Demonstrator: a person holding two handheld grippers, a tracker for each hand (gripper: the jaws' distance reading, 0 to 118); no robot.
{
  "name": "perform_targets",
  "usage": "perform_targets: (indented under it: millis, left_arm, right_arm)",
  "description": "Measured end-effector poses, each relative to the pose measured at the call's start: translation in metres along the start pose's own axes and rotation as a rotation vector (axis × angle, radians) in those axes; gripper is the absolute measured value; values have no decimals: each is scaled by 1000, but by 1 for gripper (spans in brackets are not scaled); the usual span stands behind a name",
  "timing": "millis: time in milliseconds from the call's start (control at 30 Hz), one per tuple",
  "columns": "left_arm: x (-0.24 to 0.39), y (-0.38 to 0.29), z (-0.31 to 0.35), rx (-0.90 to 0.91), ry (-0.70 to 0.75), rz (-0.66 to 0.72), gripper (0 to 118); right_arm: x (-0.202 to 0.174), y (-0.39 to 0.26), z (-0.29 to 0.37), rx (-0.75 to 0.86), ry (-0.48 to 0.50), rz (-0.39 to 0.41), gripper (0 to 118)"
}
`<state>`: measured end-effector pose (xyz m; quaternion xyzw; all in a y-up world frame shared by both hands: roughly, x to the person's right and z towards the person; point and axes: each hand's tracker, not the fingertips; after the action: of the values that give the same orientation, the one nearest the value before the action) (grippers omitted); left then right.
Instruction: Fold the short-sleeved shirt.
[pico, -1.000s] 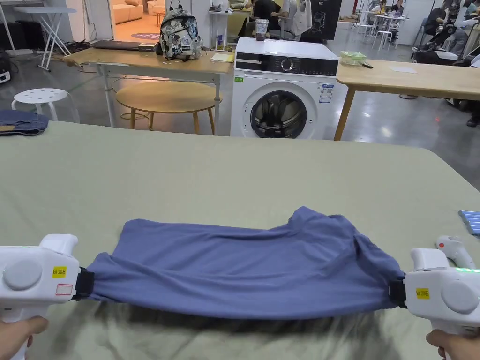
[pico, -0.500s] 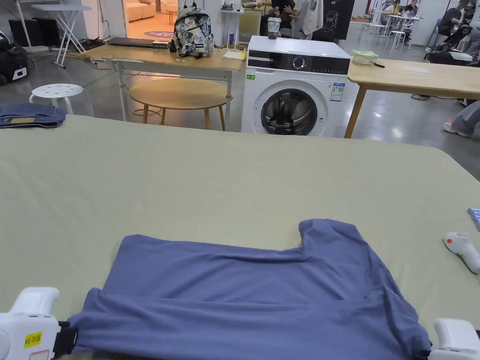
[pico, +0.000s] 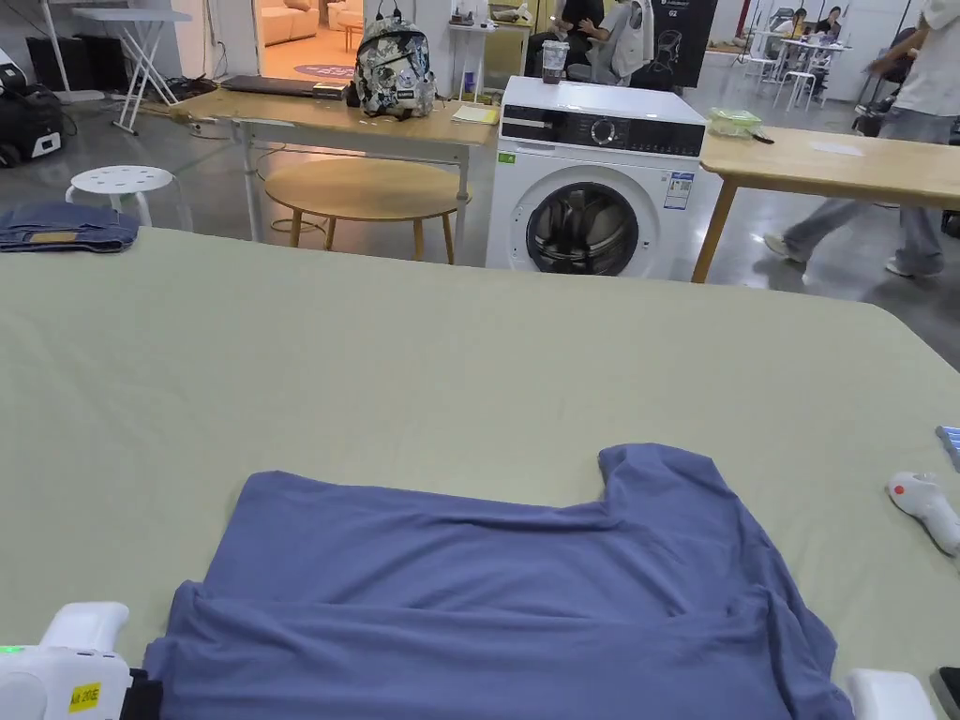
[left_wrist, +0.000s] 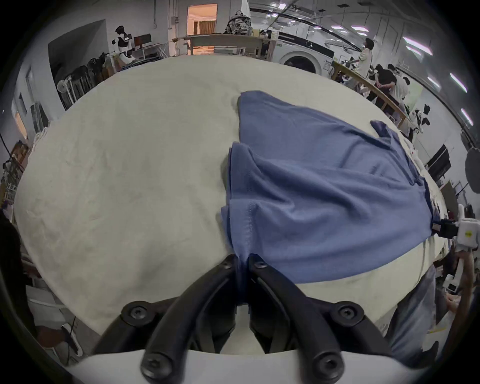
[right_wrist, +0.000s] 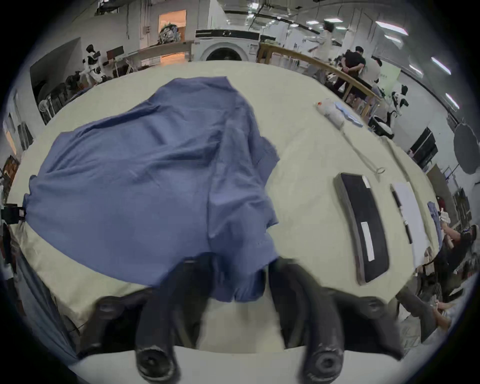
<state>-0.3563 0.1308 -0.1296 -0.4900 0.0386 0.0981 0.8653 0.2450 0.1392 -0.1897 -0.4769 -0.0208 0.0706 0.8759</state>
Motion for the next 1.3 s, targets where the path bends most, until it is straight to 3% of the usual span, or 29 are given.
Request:
perform_targets:
  millis: [33, 133, 367, 500, 567, 600, 633, 667, 700, 733, 933, 1033, 1300]
  left_arm:
    - [3, 3, 5, 25, 7, 9, 12]
    - [11, 19, 21, 125, 20, 7, 22]
    - [58, 57, 59, 405, 25, -75, 22]
    - [89, 64, 78, 579, 57, -116, 22]
    - [97, 66, 81, 656, 72, -132, 21]
    - [102, 66, 84, 696, 74, -147, 13]
    - [107, 66, 87, 717, 86, -165, 2]
    - [112, 66, 88, 733, 110, -165, 0]
    - [113, 68, 87, 737, 102, -168, 0]
    - [113, 69, 88, 739, 86, -167, 0]
    - [111, 87, 81, 732, 109, -166, 0]
    - [93, 112, 64, 623, 84, -143, 0]
    - [33, 210, -24, 287, 15, -45, 0]
  right_arm:
    - [0, 4, 7, 37, -14, -11, 64]
    - [-11, 22, 28, 141, -26, -11, 64]
    - [-56, 58, 67, 489, 35, -45, 64]
    - [-85, 68, 89, 669, 49, -69, 53]
    - [-97, 73, 95, 732, 27, -71, 32]
    - [-102, 75, 98, 741, 38, -73, 22]
    - [-106, 77, 101, 745, 55, -73, 21]
    - [-110, 80, 103, 757, 70, -74, 17]
    - [-114, 82, 104, 764, 80, -74, 5]
    - [-119, 83, 105, 775, 81, -77, 0]
    - [-127, 93, 103, 777, 144, -94, 0]
    - [-127, 97, 98, 764, 188, -80, 0]
    - [-120, 112, 65, 678, 187, -71, 0]
